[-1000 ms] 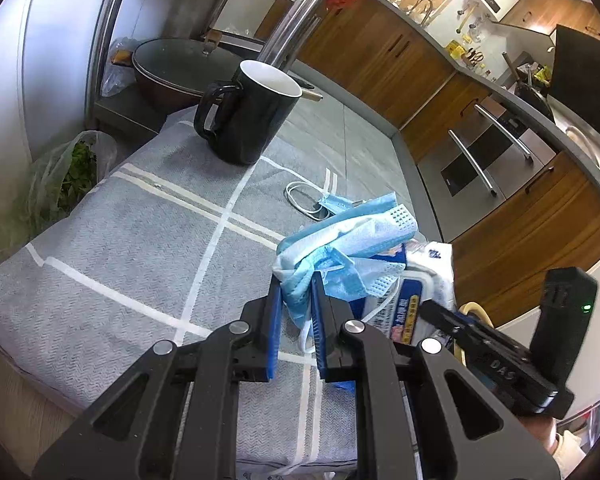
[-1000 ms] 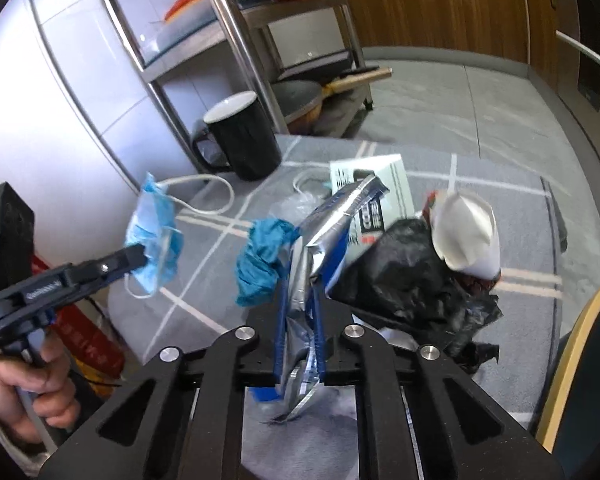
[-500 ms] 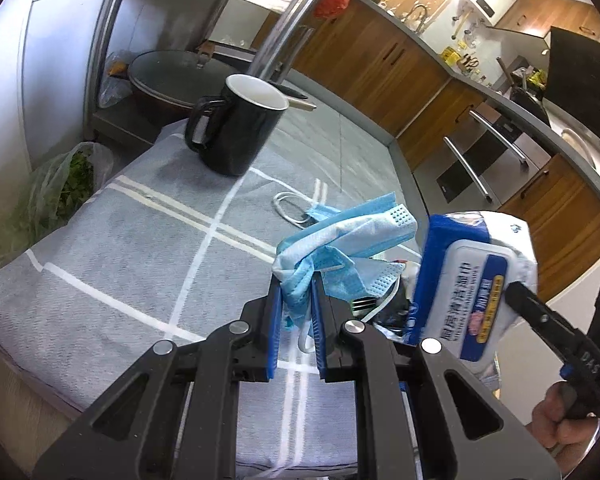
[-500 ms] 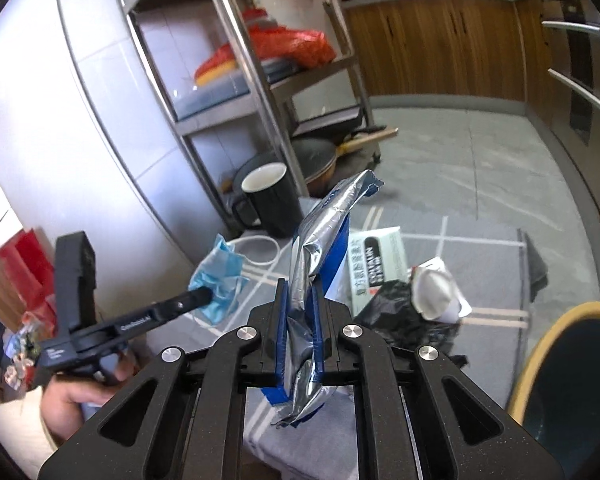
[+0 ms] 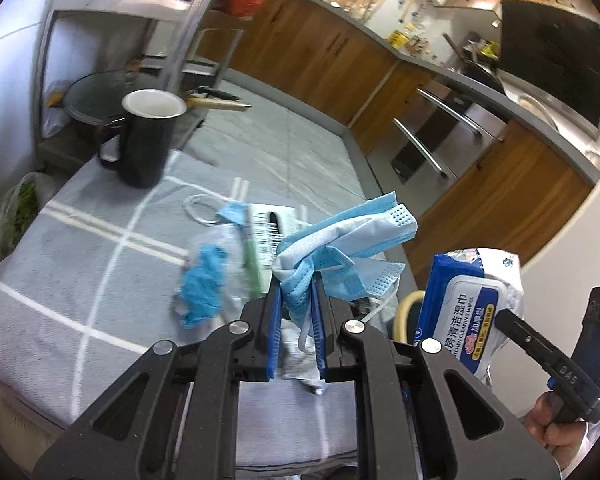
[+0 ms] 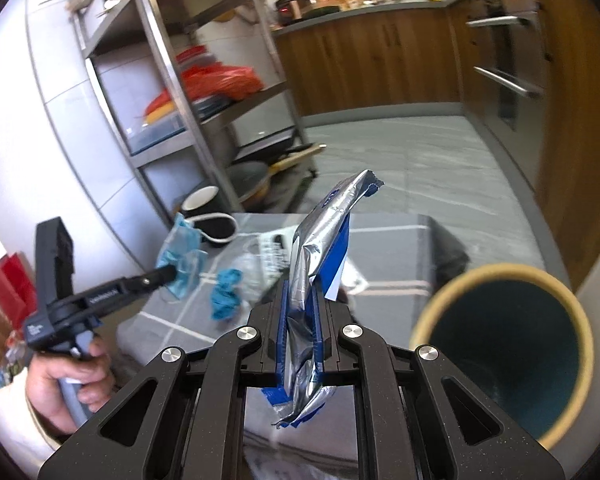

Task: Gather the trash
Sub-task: 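Carry the foil bag over the bin with the right tool while the left tool carries the mask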

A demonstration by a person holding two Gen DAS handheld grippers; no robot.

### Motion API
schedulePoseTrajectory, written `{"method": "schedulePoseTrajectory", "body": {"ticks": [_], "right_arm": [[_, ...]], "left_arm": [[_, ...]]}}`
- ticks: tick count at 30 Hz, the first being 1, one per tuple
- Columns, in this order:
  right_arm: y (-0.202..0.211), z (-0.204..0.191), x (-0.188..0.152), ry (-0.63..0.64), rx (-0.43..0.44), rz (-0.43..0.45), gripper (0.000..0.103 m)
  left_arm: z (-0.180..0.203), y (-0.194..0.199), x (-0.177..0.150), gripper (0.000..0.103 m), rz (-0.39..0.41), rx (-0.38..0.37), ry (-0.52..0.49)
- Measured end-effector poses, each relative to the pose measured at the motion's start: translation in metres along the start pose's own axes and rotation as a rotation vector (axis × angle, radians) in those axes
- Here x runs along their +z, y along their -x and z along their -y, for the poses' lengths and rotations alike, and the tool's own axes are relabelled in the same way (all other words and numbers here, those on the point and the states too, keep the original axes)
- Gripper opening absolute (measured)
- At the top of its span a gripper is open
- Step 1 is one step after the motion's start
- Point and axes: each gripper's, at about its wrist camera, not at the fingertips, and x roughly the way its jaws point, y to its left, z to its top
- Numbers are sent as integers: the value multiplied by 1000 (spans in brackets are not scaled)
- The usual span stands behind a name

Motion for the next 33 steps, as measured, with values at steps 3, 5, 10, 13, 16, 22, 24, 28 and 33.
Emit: {"method": "schedulePoseTrajectory", "body": {"ticks": [3,5,10,13,16,22,24,28,33], "right_arm": [[15,22,-7,-40,-37,19,12],[25,37,-12,-70,-61,29,12],[44,67,-22,-142,-126,65,12],[52,76,-27,-165,-149,84,12],[57,85,-33,-176,-176,87,12],[64,105,-46,-212,-215,82,12],[64,112,-51,-221,-230,74,12],[64,122,-59,-238,-255,58,12],[66,134,-67,-262,-276,47,12]], "left_arm": [[22,-6,-3,13,-15,-19,-41],[36,-11,-7,13,-30,-31,-68],[77,-28,-18,13,-72,-67,-154],[98,-38,-26,13,-98,-91,-201],[120,-49,-34,13,-122,-110,-250],[154,-75,-50,13,-173,-130,-326],[163,-83,-54,13,-189,-136,-339],[176,-99,-63,13,-220,-144,-356],[190,-123,-74,13,-267,-149,-367]]}}
